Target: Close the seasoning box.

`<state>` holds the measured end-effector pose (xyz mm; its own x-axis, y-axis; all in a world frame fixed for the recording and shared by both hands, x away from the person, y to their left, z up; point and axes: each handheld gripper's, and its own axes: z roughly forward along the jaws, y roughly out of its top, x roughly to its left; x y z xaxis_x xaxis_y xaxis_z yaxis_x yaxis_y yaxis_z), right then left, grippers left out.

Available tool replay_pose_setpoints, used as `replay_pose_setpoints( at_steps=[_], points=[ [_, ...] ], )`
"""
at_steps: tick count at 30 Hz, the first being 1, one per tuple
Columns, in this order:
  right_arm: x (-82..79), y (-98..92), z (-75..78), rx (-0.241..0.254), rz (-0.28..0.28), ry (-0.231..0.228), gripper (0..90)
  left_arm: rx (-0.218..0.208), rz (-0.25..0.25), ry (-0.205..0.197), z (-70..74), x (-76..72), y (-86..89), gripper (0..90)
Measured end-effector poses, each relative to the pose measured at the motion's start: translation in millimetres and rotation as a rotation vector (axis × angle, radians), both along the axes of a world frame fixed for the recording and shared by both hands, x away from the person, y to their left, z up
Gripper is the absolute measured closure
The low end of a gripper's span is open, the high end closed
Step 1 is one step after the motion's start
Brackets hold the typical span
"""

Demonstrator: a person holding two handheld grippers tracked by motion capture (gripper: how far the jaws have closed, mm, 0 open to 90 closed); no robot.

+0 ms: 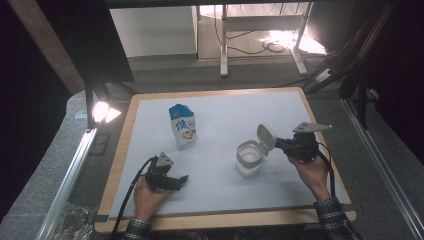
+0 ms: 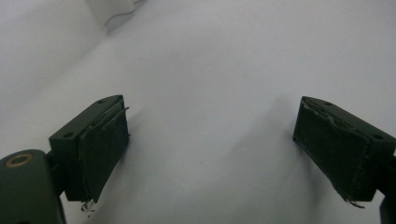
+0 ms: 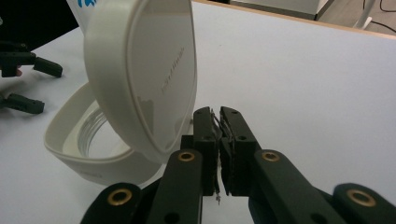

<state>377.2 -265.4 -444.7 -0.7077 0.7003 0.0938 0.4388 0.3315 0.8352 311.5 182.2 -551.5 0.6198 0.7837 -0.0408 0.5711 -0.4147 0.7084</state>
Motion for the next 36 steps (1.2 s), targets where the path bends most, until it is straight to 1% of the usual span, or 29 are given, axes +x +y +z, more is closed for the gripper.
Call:
replay_pose_setpoints(
  at_steps=[8,13,16,17,20,21,23,25,30,36],
  points=[
    [2.5,5.3,4.7,0.028,0.021,-0.001,84.8,0.000,-0.001,-0.002,0.0,0.1,0.1,10.1],
    [2.3,10.0,5.2,0.047,0.035,0.009,84.8,-0.001,0.000,-0.002,-0.1,0.1,0.0,10.2],
    [2.2,12.4,5.5,0.047,0.042,0.009,84.6,-0.004,0.002,-0.001,-0.2,-0.1,-0.2,10.2],
    [2.4,13.0,5.7,0.050,0.045,0.007,84.4,0.002,-0.003,0.000,0.1,0.1,0.3,10.2],
    [1.9,14.0,7.2,0.040,0.047,0.002,83.4,0.003,-0.003,-0.001,0.1,0.1,0.4,10.2],
    [1.6,13.1,8.3,0.047,0.047,0.002,83.2,0.003,-0.003,-0.001,0.1,0.1,0.4,10.2],
    [0.7,12.1,9.7,0.037,0.041,-0.004,82.7,0.003,-0.003,-0.001,0.1,0.1,0.4,10.2],
    [-0.4,11.6,9.9,0.022,0.039,-0.009,81.9,0.004,-0.003,-0.002,0.1,0.1,0.3,10.2],
    [-4.0,10.9,9.6,0.013,0.040,-0.015,80.0,0.003,-0.003,-0.001,0.1,0.1,0.4,10.2],
    [-5.8,9.6,8.2,-0.003,0.031,-0.017,75.4,0.004,-0.003,-0.001,0.1,0.1,0.4,10.2]
  ],
)
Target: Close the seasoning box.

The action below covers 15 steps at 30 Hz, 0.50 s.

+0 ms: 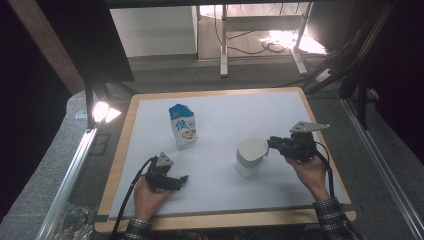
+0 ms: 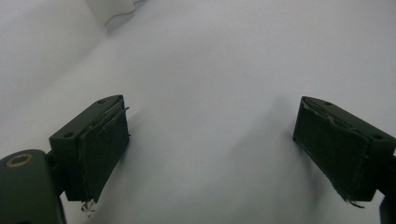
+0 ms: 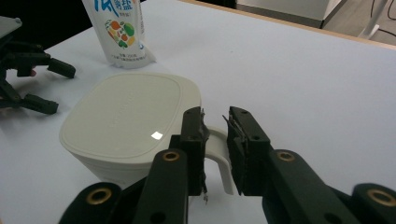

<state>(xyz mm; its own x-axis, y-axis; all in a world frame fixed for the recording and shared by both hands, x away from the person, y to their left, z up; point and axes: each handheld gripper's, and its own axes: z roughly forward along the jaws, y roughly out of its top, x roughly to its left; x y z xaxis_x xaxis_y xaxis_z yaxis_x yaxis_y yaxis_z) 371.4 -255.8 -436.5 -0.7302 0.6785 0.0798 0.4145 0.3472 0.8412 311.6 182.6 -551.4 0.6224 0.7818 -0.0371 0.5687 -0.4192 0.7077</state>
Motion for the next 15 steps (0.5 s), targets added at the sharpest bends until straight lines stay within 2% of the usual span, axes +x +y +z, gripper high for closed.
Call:
replay_pose_setpoints(
  at_steps=[6,15],
  points=[
    [-1.9,-4.8,0.7,-0.011,-0.018,-0.009,68.6,-0.005,0.004,-0.001,-0.3,-0.1,-0.4,10.2],
    [-4.8,-8.3,1.6,-0.033,-0.042,-0.017,53.9,-0.005,0.005,0.000,-0.3,-0.2,-0.5,10.2]
  ],
)
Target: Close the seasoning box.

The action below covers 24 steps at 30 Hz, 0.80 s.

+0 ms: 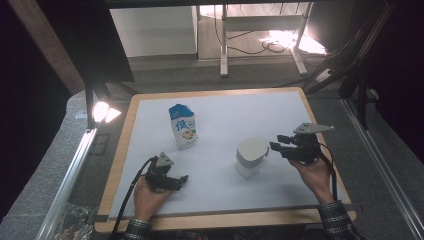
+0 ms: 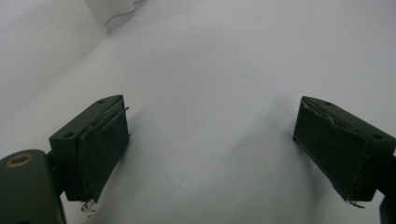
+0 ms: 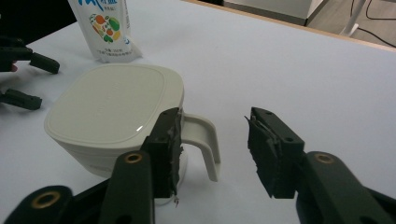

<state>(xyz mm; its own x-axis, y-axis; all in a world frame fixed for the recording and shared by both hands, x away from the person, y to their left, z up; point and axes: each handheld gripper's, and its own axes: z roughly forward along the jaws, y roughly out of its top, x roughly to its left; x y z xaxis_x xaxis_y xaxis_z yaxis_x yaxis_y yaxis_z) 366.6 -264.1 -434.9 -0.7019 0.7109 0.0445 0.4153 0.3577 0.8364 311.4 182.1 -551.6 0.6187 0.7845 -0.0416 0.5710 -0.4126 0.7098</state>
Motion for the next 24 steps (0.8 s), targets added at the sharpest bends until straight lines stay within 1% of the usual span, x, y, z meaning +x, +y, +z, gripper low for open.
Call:
replay_pose_setpoints(
  at_steps=[7,12,15,18,22,24],
  points=[
    [-4.5,-2.7,0.0,-0.018,-0.011,-0.004,48.9,-0.002,0.001,0.000,0.0,0.0,-0.1,10.2],
    [-8.6,-5.8,-1.3,-0.033,-0.019,-0.006,42.5,-0.002,0.002,-0.001,-0.1,-0.1,-0.1,10.2],
    [-10.7,-7.3,-3.0,-0.056,-0.033,-0.006,37.6,-0.001,0.000,0.000,0.0,0.0,0.0,10.2],
    [-12.8,-8.4,-6.8,-0.074,-0.045,0.004,33.1,-0.001,0.001,0.000,0.0,0.0,0.0,10.2],
    [-15.8,-9.7,-13.8,-0.088,-0.050,0.019,29.2,0.003,-0.003,0.001,0.2,0.0,0.3,10.2],
    [-17.0,-10.3,-18.5,-0.108,-0.055,0.024,27.1,0.001,-0.001,0.001,0.1,0.0,0.1,10.2]
  ],
)
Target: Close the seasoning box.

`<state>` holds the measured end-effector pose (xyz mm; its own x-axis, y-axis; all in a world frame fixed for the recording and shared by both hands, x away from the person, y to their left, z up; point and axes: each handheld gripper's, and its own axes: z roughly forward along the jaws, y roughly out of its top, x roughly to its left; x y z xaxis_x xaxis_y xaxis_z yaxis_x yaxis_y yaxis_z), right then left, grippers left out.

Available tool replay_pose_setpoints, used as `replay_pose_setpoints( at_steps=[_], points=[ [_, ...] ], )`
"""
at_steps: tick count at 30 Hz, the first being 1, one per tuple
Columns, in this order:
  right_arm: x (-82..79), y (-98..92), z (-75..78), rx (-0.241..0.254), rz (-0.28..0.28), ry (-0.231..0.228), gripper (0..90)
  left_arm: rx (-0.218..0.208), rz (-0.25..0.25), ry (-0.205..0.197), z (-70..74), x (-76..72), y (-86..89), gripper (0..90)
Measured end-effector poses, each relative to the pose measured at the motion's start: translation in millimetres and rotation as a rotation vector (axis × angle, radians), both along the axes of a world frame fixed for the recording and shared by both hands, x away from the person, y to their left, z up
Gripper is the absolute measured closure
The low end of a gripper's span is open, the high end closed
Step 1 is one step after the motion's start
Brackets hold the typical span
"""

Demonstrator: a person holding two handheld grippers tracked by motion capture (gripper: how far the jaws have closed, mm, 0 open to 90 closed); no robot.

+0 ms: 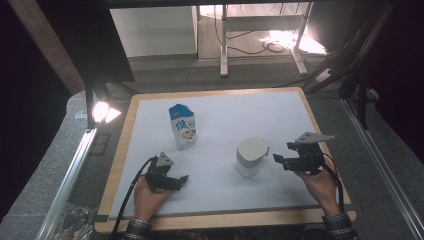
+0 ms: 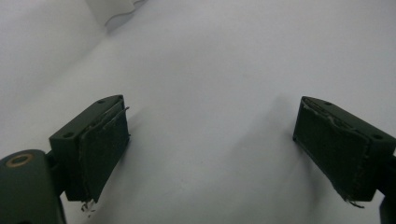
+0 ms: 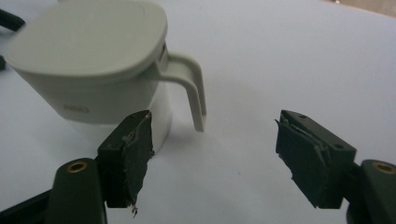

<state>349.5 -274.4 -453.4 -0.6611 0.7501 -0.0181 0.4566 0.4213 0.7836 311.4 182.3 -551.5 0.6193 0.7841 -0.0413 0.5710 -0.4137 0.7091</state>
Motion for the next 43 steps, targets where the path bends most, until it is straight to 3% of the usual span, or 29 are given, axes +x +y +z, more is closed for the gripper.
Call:
replay_pose_setpoints(
  at_steps=[14,31,36,43],
  points=[
    [-7.9,-2.0,-28.7,-0.058,-0.002,0.054,17.3,0.000,0.000,0.000,0.0,0.1,0.0,10.2],
    [-16.1,-1.4,-70.5,-0.099,-0.001,0.110,12.9,0.002,-0.001,0.000,0.1,0.2,0.2,10.2],
    [-19.6,-1.3,-77.0,-0.092,0.008,0.064,10.3,0.002,-0.001,0.000,0.1,0.1,0.1,10.2],
    [-20.4,-1.2,-78.0,-0.090,0.007,0.060,10.1,0.001,-0.001,0.000,-0.1,-0.1,0.2,10.1]
  ],
)
